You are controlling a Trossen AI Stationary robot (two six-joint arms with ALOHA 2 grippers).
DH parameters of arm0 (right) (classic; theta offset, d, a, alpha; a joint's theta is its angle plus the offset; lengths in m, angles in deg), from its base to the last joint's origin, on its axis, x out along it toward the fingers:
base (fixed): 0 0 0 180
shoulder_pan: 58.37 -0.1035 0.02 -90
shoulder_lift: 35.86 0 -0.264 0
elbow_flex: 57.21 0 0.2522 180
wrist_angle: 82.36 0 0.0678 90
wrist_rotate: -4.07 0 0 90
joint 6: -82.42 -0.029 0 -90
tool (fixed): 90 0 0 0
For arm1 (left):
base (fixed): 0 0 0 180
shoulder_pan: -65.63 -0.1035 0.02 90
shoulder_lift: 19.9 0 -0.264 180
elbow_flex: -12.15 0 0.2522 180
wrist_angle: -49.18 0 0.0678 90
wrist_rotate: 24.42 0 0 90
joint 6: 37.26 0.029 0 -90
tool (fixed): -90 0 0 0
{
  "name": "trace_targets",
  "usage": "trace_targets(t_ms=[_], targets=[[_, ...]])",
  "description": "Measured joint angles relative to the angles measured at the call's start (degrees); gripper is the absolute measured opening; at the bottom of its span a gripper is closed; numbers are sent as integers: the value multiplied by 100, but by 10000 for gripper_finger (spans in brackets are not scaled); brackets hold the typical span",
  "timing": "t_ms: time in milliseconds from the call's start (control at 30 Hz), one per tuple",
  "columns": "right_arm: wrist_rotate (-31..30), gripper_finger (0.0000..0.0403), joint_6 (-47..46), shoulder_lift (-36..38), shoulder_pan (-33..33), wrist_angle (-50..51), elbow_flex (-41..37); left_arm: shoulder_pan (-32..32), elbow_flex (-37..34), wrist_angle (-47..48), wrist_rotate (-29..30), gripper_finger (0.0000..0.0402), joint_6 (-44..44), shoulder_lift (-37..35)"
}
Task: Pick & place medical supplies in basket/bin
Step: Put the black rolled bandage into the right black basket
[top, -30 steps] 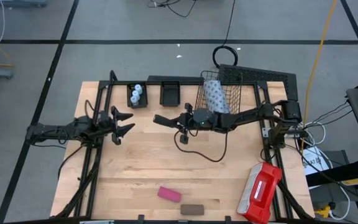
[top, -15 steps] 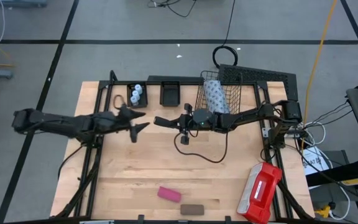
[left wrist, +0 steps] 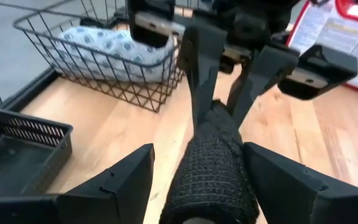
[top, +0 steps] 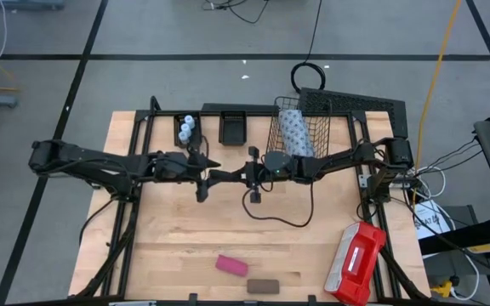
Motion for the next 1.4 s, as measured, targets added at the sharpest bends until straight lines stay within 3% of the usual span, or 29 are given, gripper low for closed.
trace_targets(t_ms=[367, 467, 667, 1067, 1167, 1300, 1400], targets=[[-3, 55, 129, 0, -2, -138, 0, 41, 0, 71, -10, 244, -37, 66], [1, 55, 122, 0, -2, -116, 0, 88, -2, 79, -12, 202, 30, 66], [-3, 65, 86, 0, -2, -35, 4, 82, -2, 82, -33, 73, 78, 66], [10, 135, -742, 33, 0, 580, 34, 81, -26, 206, 11, 68, 416, -746], [268, 146, -756, -63, -7, 941, -46, 66, 19, 174, -353, 68, 334, -808], [1279, 156, -722, 28, 1, 770, 24, 81, -15, 455, -1447, 68, 53, -630], [1557, 160, -656, -11, 0, 840, -13, 112, -1, 278, -2067, 68, -67, -427]])
